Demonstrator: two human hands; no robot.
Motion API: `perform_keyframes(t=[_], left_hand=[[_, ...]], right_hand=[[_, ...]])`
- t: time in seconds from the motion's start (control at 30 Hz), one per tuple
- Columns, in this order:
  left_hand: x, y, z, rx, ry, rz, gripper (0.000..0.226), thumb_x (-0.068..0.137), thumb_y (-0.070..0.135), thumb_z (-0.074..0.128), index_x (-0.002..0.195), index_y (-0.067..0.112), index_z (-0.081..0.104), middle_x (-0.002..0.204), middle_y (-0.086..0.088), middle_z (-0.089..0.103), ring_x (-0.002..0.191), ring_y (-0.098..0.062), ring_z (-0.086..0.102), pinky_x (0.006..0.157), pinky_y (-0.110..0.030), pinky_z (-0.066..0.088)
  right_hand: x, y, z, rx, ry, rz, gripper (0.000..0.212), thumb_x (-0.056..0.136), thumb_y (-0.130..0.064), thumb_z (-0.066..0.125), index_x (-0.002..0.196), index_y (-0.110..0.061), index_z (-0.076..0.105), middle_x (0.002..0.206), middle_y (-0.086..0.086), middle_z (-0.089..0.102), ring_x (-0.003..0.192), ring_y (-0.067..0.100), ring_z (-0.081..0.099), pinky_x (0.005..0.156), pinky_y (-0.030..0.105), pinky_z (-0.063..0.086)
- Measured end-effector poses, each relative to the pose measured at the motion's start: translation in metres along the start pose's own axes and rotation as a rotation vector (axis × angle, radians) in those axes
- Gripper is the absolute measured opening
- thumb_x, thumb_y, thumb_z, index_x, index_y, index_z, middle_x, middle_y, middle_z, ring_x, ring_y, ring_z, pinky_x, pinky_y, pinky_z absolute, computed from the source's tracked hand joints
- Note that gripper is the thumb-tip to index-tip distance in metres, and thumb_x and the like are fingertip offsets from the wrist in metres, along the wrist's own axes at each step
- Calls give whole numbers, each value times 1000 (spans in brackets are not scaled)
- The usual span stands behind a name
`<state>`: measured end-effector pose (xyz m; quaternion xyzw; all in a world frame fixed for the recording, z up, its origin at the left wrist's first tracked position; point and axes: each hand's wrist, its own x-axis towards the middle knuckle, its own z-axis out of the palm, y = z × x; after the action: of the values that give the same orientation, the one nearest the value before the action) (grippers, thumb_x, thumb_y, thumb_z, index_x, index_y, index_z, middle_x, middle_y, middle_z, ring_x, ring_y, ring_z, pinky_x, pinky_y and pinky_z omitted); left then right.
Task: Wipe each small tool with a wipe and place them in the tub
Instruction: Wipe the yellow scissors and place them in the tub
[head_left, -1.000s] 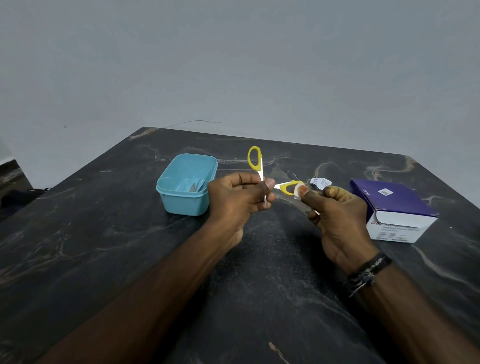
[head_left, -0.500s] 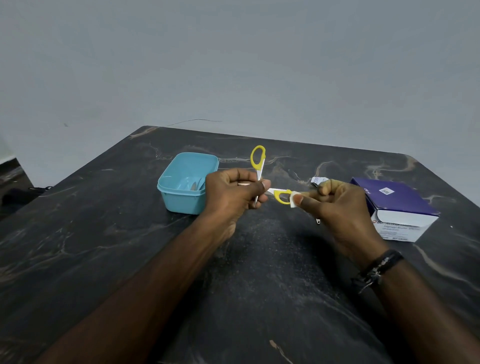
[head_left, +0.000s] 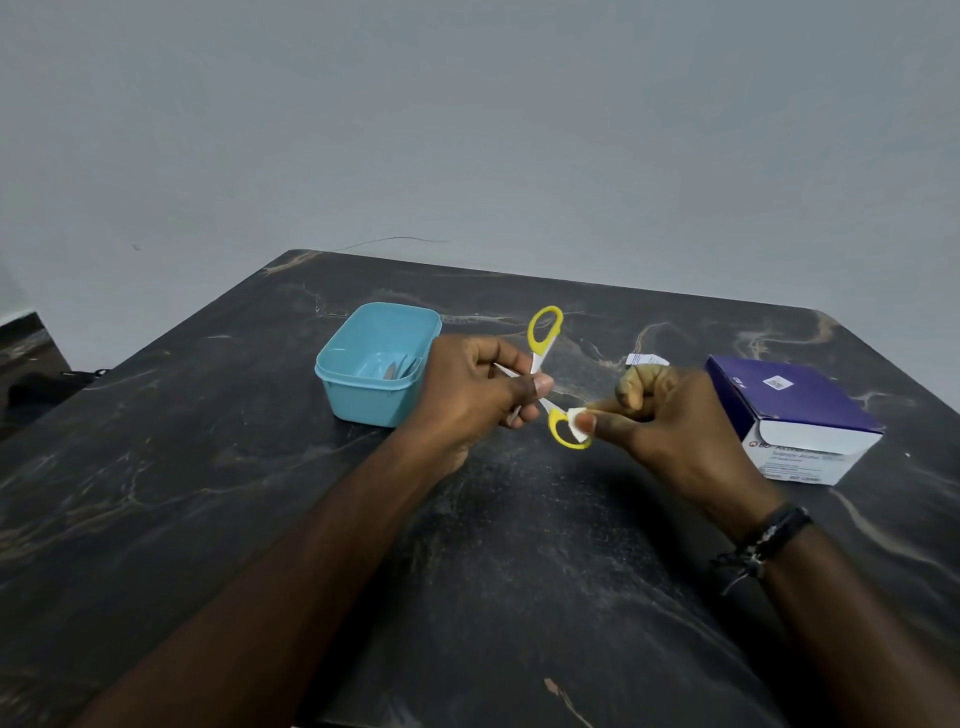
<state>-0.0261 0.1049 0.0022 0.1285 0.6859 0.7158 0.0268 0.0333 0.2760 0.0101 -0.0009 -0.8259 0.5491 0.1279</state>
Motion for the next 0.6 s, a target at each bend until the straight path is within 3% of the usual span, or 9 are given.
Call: perform_keyframes(t=[0.17,0.3,0.47,0.6], left_hand=[[-5,-5,11,28,-95,-4,13,79,-2,74,83,-4,62,57,-16,62,45,-16,59,47,-25,50],[-4,-7,10,15,-87,-8,13,79,-2,74,81,-2,61,57,-15,63,45,-17,60,48,-26,50],[-4,-6,10,-26,-65,-20,14,78,-1,75,83,-3,62,63,-16,63,46,-15,61,47,-25,50],[-5,-7,11,-25,-67,-20,15,78,-2,76,86,-1,64,64,-16,65,47,-15,61,47,-24,51]], right_hand=[[-4,-5,10,15,-96,-74,42,78,7,73,68,-9,37,62,-4,73,71,13,75,60,26,53],[-3,-1,14,34,-86,-77,40,80,6,73,70,-10,37,71,1,76,75,17,75,62,30,54],[-1,-2,10,74,-103,-24,42,80,5,73,68,-11,37,76,6,77,74,14,75,54,17,51],[-2,-1,7,121,-104,29,42,79,7,73,67,-11,36,73,9,76,69,15,74,54,22,52]])
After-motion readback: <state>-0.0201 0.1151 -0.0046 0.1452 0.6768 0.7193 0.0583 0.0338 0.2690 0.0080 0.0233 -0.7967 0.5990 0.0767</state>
